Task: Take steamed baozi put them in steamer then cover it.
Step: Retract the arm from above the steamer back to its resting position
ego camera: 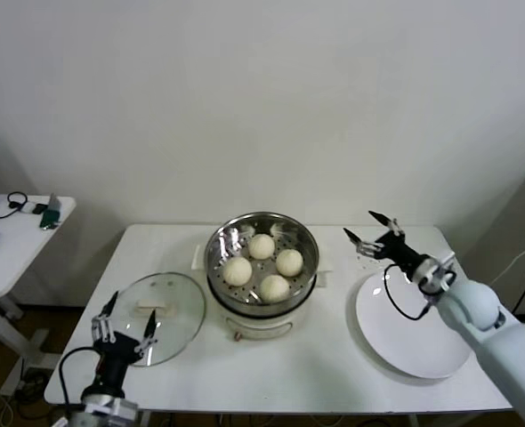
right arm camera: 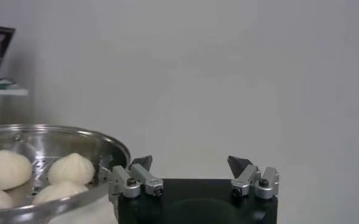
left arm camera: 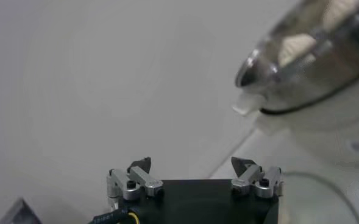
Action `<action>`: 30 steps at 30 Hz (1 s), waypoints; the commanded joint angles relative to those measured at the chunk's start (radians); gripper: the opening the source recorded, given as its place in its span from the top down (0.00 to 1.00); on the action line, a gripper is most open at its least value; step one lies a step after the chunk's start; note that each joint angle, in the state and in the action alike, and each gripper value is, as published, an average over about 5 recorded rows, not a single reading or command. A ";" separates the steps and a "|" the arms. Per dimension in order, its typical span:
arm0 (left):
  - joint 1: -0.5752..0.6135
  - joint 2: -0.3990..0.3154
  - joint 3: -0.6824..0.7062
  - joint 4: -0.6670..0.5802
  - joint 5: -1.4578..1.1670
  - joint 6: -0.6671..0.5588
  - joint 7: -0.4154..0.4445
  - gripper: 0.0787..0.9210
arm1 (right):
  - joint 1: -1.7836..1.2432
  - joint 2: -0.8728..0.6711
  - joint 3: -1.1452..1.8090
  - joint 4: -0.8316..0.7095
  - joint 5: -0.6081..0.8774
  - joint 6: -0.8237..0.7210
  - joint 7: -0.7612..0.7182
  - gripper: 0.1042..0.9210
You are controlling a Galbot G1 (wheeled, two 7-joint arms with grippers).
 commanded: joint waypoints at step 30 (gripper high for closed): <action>-0.350 0.084 0.121 0.493 0.758 0.080 0.041 0.12 | -0.518 0.411 0.555 -0.005 -0.230 0.061 -0.078 0.12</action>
